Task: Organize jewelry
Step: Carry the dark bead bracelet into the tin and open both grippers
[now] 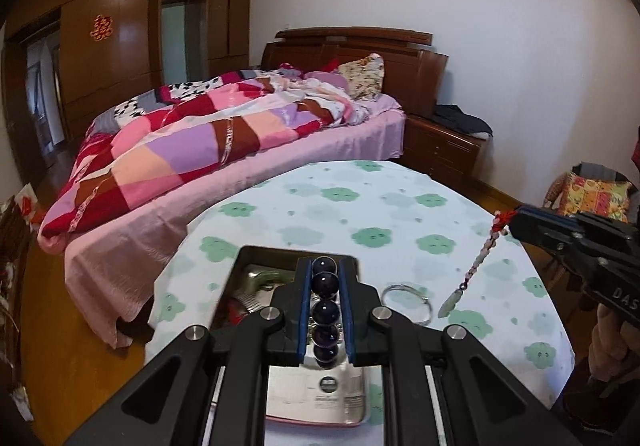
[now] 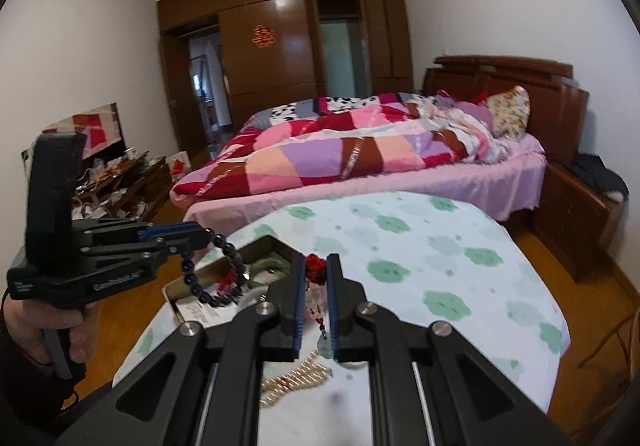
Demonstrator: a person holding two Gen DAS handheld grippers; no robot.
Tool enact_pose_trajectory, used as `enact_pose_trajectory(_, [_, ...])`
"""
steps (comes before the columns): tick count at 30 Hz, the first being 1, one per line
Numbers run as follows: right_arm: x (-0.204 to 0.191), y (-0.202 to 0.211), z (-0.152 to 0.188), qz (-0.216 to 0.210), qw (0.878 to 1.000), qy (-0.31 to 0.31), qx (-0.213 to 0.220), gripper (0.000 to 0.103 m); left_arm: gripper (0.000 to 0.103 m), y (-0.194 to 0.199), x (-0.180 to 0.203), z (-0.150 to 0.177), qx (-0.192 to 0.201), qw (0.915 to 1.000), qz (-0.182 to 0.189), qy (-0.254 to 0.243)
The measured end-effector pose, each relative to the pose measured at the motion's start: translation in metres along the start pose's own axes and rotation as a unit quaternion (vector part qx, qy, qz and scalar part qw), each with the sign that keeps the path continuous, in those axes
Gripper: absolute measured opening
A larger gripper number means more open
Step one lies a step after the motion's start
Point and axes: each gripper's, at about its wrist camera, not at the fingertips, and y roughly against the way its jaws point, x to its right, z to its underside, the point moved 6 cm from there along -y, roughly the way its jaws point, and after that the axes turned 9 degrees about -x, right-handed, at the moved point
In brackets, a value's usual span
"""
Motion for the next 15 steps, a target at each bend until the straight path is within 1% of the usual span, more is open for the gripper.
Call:
enact_pose_trajectory(9, [-0.036, -0.016, -0.02, -0.018, 0.999, 0.043, 0.0, 0.012, 0.013, -0.004, -0.028, 0.008, -0.007, 0.9994, -0.029, 0.016])
enact_pose_trajectory(15, [-0.052, -0.027, -0.026, -0.029, 0.998, 0.057, -0.008, 0.012, 0.013, -0.008, -0.041, 0.013, -0.013, 0.9987, -0.038, 0.03])
